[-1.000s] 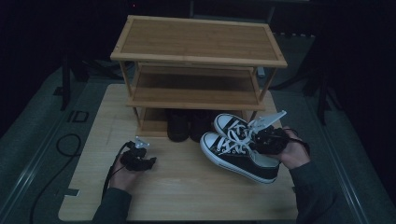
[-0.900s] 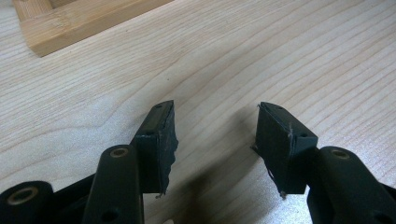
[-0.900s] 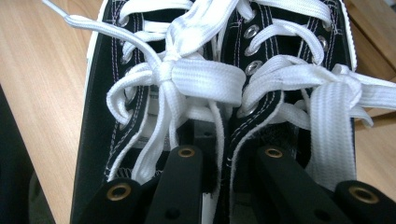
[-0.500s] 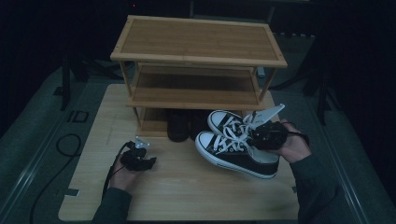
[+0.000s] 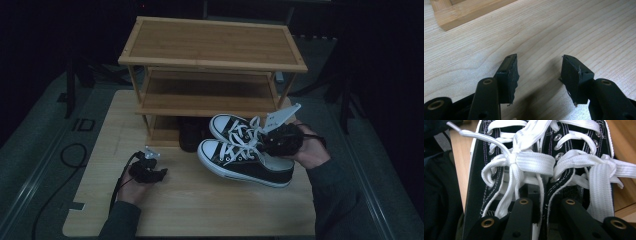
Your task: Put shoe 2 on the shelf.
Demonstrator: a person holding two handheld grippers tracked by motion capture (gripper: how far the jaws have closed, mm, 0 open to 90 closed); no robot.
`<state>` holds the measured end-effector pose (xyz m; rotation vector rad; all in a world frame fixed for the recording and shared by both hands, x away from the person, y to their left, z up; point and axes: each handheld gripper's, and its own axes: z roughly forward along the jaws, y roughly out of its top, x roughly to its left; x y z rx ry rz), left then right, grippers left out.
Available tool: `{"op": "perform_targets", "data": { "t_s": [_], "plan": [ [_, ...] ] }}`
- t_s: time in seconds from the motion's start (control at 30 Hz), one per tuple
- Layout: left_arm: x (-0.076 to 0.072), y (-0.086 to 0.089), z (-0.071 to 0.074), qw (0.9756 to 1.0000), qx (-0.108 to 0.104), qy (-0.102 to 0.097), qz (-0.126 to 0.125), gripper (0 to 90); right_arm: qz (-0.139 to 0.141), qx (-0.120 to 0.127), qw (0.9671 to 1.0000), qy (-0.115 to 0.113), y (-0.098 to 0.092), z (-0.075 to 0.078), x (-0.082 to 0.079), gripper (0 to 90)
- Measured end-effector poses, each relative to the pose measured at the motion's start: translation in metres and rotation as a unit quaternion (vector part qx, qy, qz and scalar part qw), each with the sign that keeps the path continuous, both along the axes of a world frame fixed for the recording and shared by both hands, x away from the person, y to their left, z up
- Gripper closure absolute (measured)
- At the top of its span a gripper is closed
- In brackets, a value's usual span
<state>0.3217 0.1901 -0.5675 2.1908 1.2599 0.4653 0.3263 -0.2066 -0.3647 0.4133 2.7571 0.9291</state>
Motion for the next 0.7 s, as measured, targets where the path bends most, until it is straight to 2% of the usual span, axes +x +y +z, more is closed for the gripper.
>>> {"op": "perform_targets", "data": {
  "t_s": [0.3, 0.43, 0.6, 0.7],
  "plan": [
    [0.000, 0.000, 0.000, 1.0000, 0.000, 0.000, 0.000, 48.1, -0.005, 0.026, 0.9996, -0.012, 0.002, 0.016, 0.008, 85.0],
    [0.000, 0.000, 0.000, 1.0000, 0.000, 0.000, 0.000, 48.0, -0.011, 0.028, 0.9994, -0.018, 0.004, 0.021, 0.014, 85.0],
    [0.000, 0.000, 0.000, 1.0000, -0.001, 0.000, -0.001, 48.0, -0.036, 0.025, 0.9985, -0.033, 0.012, 0.026, 0.029, 85.0],
    [0.000, 0.000, 0.000, 1.0000, -0.001, 0.000, -0.002, 48.1, -0.049, 0.033, 0.9978, -0.031, 0.014, 0.027, 0.039, 84.9]
  ]
}}
